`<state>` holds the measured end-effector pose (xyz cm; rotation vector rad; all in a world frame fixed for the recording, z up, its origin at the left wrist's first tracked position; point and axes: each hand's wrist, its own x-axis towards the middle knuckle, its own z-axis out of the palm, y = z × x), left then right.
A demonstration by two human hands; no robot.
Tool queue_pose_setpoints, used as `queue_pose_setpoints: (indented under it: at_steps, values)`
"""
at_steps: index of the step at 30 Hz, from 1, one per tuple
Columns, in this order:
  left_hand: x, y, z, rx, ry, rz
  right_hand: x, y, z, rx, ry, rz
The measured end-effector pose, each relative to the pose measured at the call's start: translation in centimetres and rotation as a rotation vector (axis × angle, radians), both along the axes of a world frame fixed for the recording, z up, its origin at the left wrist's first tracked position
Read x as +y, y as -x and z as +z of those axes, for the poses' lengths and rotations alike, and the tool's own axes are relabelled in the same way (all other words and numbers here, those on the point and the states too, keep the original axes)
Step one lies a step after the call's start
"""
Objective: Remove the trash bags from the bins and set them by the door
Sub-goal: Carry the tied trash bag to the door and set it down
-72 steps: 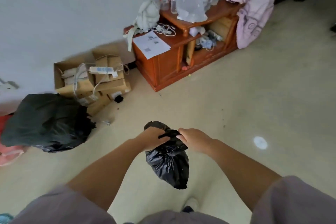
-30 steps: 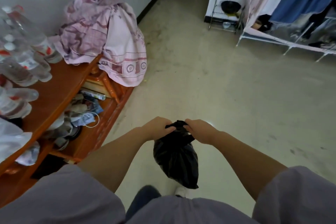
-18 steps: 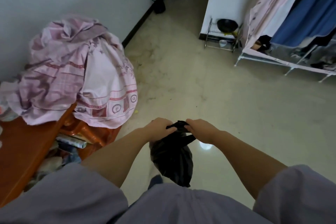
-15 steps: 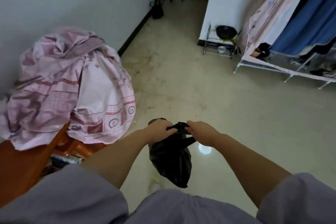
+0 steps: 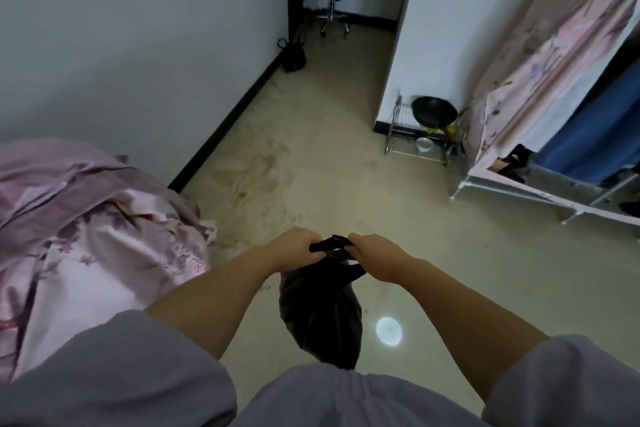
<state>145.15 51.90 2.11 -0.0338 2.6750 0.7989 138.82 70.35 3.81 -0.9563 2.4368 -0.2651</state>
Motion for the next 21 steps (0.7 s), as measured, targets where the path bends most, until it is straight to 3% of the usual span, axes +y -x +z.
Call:
queue_pose_setpoints:
  at_steps: [7, 15, 21]
  values:
    - [-3.6, 14.8, 0.7, 0.003, -0.051, 0.049, -4.1, 16.1, 1.6, -0.022, -0.021, 0.080]
    - [-11.7, 34.3, -0.3, 0.020, -0.045, 0.026, -12.0, 35.2, 0.8, -0.009, -0.004, 0.031]
    - [-18.5, 47.9, 2.6, 0.055, 0.012, -0.058, -18.3, 48.2, 2.2, 0.027, 0.033, -0.034]
